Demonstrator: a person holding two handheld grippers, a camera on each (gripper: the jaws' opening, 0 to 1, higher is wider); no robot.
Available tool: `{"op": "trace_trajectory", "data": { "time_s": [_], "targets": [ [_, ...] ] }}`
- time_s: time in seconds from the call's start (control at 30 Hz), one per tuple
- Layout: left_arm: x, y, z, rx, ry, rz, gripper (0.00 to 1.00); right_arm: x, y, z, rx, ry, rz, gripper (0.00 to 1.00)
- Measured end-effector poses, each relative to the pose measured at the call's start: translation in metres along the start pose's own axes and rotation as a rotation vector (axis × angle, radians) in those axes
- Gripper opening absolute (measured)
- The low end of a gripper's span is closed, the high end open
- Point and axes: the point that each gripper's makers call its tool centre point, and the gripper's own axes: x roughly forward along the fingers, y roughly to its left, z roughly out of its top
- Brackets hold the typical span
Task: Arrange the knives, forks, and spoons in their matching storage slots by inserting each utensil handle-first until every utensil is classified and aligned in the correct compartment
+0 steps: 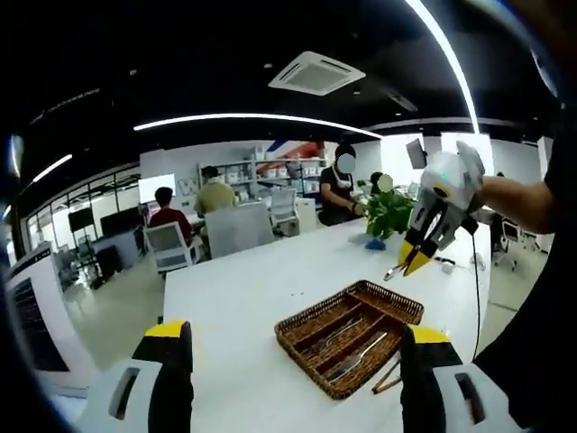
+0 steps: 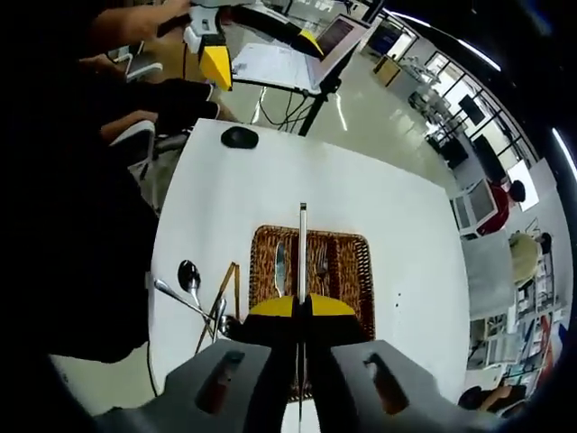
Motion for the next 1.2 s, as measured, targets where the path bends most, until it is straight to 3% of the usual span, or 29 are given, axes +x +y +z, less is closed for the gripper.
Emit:
{"op": "trace_trajectory", "data": {
  "time_s": [0.1,0.43,0.77,1.2],
  "targets": [
    [-0.006,0.001,-0.002,-0.094,0.003,0.023,1.00,0.002,0.000,0.004,0.000,-0.004,0.009,0.00],
    [-0.015,0.008,-0.004,-0.080,0.008,0.042,1.00,0.006,-0.008,0.012,-0.018,-0.004,0.012,0.00],
    [-0.015,0.015,0.002,-0.064,-0.010,0.051,1.00,0.013,-0.014,0.011,-0.020,0.013,0.009,0.00],
    [-0.014,0.020,-0.005,-0.079,-0.004,0.053,1.00,0.022,-0.017,0.008,-0.013,0.025,0.003,0.00]
  ]
}}
